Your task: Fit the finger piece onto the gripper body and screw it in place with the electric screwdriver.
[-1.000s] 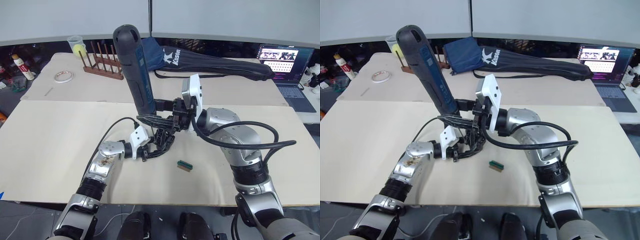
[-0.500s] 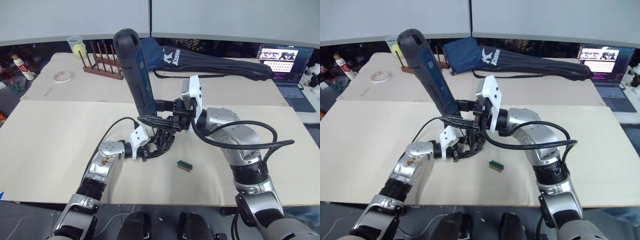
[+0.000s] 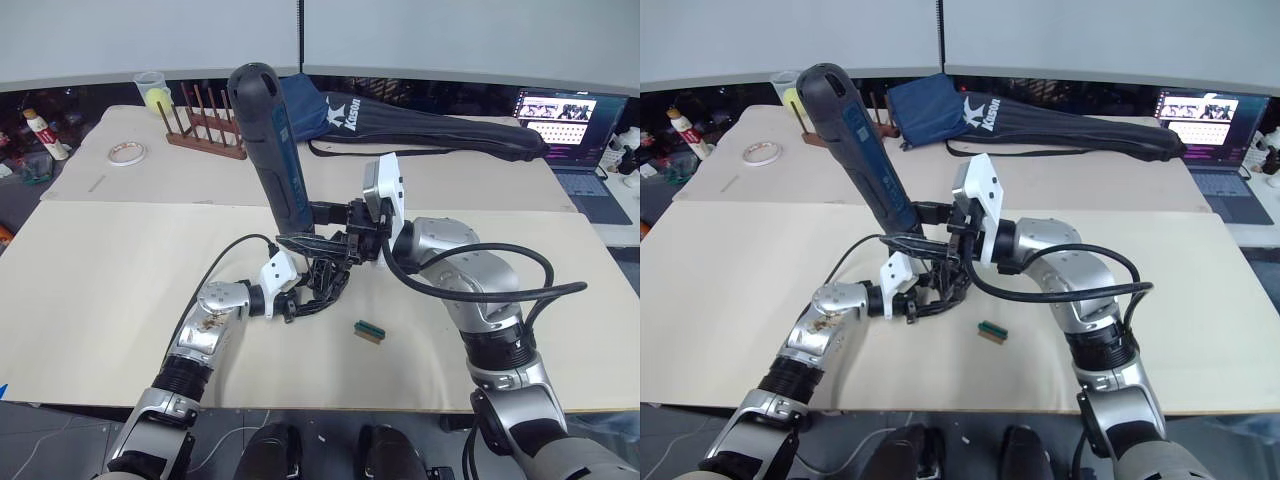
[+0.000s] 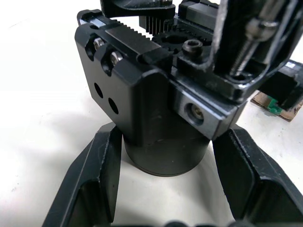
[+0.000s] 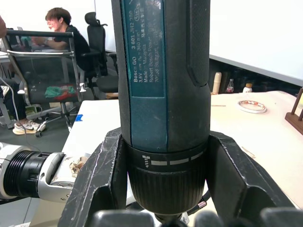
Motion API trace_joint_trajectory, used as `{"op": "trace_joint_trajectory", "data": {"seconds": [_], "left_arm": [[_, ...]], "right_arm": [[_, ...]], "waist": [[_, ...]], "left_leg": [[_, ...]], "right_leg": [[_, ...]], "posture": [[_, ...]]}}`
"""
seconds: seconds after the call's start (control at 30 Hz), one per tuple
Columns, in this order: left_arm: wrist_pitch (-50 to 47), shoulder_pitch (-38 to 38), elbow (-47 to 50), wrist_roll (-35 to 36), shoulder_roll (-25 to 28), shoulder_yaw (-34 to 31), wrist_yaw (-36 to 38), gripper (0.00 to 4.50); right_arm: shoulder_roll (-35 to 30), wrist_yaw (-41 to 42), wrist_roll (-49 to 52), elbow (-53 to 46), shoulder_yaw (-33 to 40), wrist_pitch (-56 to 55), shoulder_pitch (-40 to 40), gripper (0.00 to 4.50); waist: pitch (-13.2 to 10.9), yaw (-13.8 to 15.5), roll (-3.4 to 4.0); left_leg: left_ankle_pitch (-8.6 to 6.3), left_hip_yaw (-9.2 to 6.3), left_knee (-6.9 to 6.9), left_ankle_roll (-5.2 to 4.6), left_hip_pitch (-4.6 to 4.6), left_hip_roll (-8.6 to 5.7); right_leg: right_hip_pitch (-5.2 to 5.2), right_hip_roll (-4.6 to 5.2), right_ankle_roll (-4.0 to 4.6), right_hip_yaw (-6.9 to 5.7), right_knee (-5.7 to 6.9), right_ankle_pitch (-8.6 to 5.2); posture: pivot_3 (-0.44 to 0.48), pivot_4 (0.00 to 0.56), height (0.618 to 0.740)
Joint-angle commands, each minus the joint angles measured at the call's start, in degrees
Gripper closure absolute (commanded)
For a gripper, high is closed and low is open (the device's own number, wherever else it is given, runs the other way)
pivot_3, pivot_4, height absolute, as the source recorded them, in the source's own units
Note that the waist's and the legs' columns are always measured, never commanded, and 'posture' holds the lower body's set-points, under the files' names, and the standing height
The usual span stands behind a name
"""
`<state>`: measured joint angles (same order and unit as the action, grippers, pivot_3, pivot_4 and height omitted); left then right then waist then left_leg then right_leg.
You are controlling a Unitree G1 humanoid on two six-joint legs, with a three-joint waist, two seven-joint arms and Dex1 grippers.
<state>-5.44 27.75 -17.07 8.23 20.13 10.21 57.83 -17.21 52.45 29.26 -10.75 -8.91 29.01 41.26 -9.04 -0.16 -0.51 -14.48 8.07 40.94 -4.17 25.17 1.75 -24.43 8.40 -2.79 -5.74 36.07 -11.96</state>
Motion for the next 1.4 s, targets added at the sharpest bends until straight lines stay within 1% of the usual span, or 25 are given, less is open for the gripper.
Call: {"op": "trace_joint_trajectory", "data": {"seconds": [0.03,0.27,0.57,0.9,1.17,1.4], "left_arm": [[0.5,0.7,3.1,0.9,-0.1,-0.3,-0.2,2.2],[0.6,0.9,2.8,0.9,-0.1,-0.4,-0.2,2.2],[0.9,1.2,2.2,0.9,-0.2,-0.5,-0.1,2.2],[1.3,1.2,1.9,0.8,-0.3,-0.5,-0.2,2.2],[1.7,1.3,1.3,0.6,-0.3,-0.6,-0.1,2.2],[2.2,1.4,1.1,0.6,-0.4,-0.6,-0.1,2.2]], "right_arm": [[0.4,0.1,0.3,-1.7,0.6,-2.1,0.4,2.57],[1.4,-0.7,1.7,-2.7,0.9,-0.6,0.4,2.57],[0.7,-0.3,0.9,-2.4,0.7,-1.2,0.2,2.57],[0.8,0.1,-1.0,-1.9,-0.1,-3.9,-2.7,2.57],[-0.4,1.5,-2.3,-0.9,-1.3,-6.1,-3.4,2.57],[-1.5,2.9,-3.1,0.7,-2.9,-4.3,-2.4,2.57]], "waist": [[0.0,0.0,0.0],[0.0,0.0,0.0],[0.0,0.0,0.0],[0.0,0.0,0.0],[0.0,0.0,0.0],[0.0,0.0,0.0]], "left_leg": [[0.0,0.0,0.0,0.0,0.0,0.0],[0.0,0.0,0.0,0.0,0.0,0.0],[0.0,0.0,0.0,0.0,0.0,0.0],[0.0,0.0,0.0,0.0,0.0,0.0],[0.0,-0.01,0.0,0.0,0.0,0.0],[0.0,-0.01,0.01,0.0,0.0,0.0]], "right_leg": [[0.0,0.0,0.0,0.0,0.0,0.0],[0.0,0.0,0.0,0.0,0.01,0.0],[0.0,0.0,0.0,0.0,0.0,0.0],[0.0,0.0,0.0,0.0,0.0,0.0],[0.01,0.0,0.0,0.0,-0.01,0.0],[0.02,0.0,0.0,0.0,-0.01,0.0]], "posture": [[0.0,0.15,0.73],[0.0,0.15,0.73],[0.0,0.15,0.73],[0.0,0.15,0.73],[0.0,0.15,0.73],[0.0,0.15,0.73]]}}
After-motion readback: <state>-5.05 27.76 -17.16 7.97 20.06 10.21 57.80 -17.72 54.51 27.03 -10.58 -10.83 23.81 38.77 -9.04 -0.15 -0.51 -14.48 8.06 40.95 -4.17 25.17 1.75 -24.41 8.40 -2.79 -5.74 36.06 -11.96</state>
